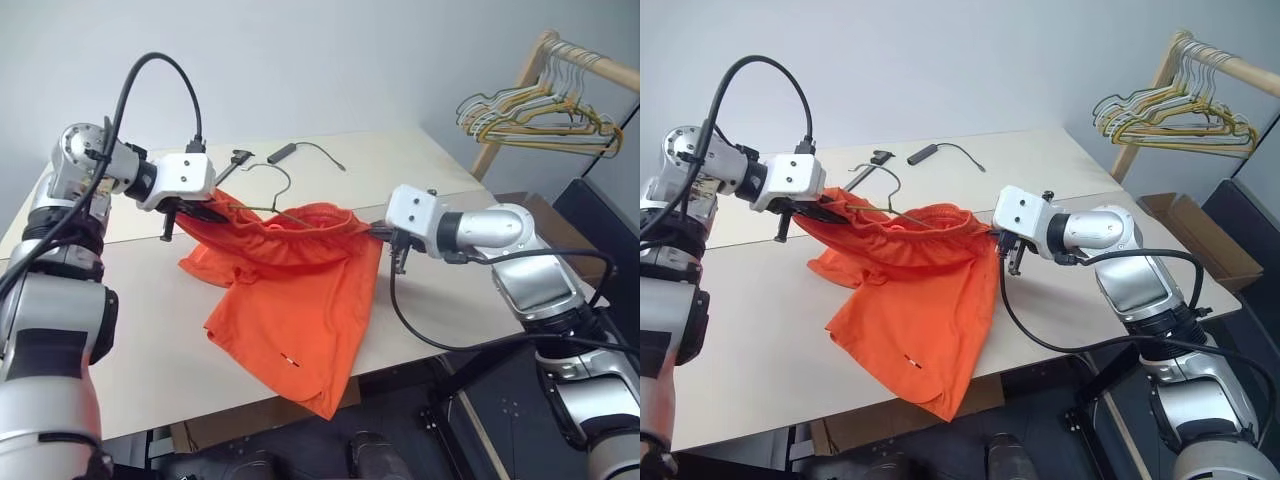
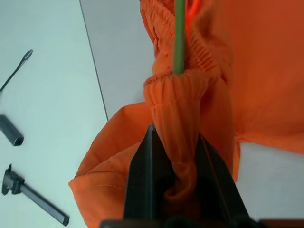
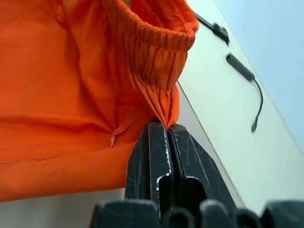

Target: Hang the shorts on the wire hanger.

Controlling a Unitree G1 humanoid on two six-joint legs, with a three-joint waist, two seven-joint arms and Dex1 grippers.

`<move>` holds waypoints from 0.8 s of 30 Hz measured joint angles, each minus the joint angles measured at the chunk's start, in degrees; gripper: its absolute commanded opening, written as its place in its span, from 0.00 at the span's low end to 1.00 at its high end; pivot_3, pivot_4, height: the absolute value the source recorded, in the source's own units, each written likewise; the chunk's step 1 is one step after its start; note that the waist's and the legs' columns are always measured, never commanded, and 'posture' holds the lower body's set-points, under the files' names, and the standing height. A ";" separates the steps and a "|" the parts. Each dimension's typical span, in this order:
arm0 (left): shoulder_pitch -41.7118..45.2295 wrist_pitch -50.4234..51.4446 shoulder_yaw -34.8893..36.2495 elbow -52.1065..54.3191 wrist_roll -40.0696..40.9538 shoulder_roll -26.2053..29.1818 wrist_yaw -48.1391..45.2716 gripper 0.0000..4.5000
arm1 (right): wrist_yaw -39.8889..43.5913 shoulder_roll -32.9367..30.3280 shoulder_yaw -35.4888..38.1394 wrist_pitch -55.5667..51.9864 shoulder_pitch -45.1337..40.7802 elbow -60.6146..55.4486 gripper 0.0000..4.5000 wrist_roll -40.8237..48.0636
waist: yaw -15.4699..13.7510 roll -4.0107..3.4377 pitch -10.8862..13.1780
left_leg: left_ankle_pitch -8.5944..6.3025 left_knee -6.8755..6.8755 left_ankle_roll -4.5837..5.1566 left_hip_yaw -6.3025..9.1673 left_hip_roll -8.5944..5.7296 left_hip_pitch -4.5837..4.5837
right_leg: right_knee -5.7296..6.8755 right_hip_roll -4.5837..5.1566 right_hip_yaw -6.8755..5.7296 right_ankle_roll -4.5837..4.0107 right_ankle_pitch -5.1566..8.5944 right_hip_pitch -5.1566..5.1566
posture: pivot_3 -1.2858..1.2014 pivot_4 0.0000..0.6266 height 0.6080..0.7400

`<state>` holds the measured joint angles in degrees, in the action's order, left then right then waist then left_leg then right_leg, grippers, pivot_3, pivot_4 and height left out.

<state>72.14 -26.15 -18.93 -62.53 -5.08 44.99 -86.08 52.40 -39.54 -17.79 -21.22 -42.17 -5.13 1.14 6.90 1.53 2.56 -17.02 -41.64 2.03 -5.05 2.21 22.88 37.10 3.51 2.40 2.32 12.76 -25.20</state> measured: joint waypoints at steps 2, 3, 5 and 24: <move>0.00 -0.13 0.03 -0.30 -0.92 -0.05 0.73 0.00 | 0.12 0.62 -0.40 0.91 -0.27 0.01 0.01 -0.77 | 0.06 0.00 0.00 | 0.00 0.00 0.00 -0.01 0.00 -0.01 | 0.01 0.00 0.01 0.00 0.00 0.00 | 0.48 0.00 1.00; 0.00 -0.17 0.06 -0.36 -1.43 -0.24 1.09 0.00 | 0.18 0.88 -0.87 1.31 -0.67 0.01 0.01 -1.17 | 0.09 0.00 0.00 | 0.00 0.00 0.00 -0.01 0.00 -0.01 | 0.01 0.00 0.01 0.00 0.00 0.00 | 0.48 0.00 1.00; 0.00 -0.19 0.69 -0.38 -1.54 -0.91 1.21 0.00 | 0.68 1.40 -1.61 2.11 -1.73 0.01 0.01 -2.16 | 0.11 0.00 0.00 | 0.00 0.00 0.00 -0.01 0.01 -0.02 | 0.01 0.00 0.00 0.00 0.00 0.00 | 0.48 0.00 1.00; -0.84 -0.04 5.77 0.52 -0.32 -1.80 -2.25 0.00 | 0.57 7.87 -1.20 5.27 -2.02 4.85 0.45 -4.08 | 0.29 0.00 0.00 | 0.01 -0.01 -0.01 0.00 0.00 -0.02 | 0.02 0.00 -0.01 0.01 -0.01 0.03 | 0.48 0.00 1.00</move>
<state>71.30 -26.19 -13.16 -62.01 -5.40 43.19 -88.33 52.97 -31.67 -18.99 -15.95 -44.19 -0.29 -2.94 7.19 1.54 2.56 -17.01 -41.65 2.02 -5.05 2.21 22.86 37.12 3.52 2.39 2.32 12.75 -25.17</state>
